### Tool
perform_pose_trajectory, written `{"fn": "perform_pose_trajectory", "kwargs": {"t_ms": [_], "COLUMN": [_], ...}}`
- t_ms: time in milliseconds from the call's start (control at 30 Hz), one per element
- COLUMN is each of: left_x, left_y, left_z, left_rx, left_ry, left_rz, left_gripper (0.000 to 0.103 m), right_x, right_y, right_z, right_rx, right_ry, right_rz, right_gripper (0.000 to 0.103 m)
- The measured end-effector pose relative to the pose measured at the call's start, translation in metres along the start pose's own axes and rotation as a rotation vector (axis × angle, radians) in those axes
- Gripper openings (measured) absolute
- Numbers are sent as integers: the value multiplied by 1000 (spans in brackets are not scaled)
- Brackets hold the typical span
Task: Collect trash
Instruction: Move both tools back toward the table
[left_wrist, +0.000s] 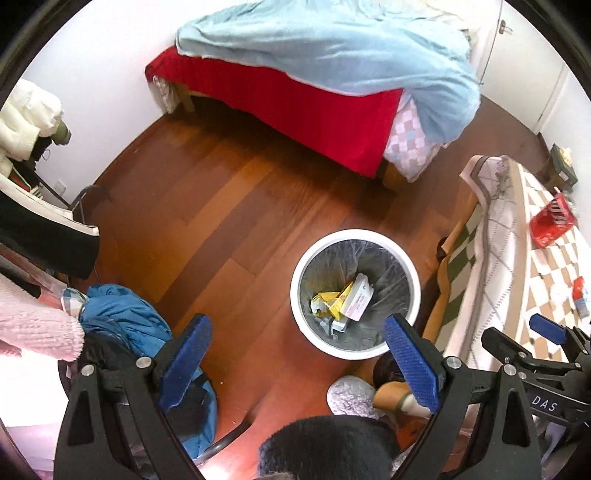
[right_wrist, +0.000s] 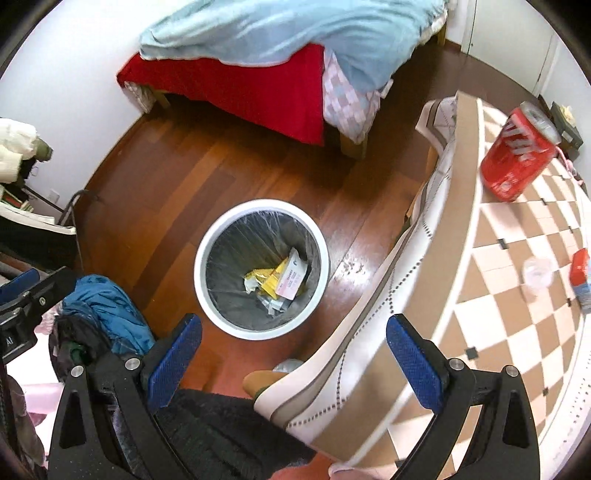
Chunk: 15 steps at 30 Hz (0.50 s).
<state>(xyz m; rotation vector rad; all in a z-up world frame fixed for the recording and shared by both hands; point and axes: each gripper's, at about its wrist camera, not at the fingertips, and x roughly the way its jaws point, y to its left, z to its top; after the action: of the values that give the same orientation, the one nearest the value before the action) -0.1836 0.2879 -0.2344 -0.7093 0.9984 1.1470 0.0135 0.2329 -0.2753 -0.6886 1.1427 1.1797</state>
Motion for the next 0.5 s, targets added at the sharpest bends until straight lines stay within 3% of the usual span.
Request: {"fn": "perform_pose_trajectory", "kwargs": {"t_ms": [300,500], "left_x": [-70,-95], "left_y": [-15,-50], "left_z": [-9,-13], "left_rx": [20,37], "left_ry": [-103,-142], "left_rz": [-26,-36], "left_gripper": [95,95], "right_x": [-82,-125], "right_y": [-7,-42], "right_z": [-19,-34], "right_rx": [18,114], "right_ry": [-121,-184], "right_rz": [63,106], "right_gripper": [101,101]}}
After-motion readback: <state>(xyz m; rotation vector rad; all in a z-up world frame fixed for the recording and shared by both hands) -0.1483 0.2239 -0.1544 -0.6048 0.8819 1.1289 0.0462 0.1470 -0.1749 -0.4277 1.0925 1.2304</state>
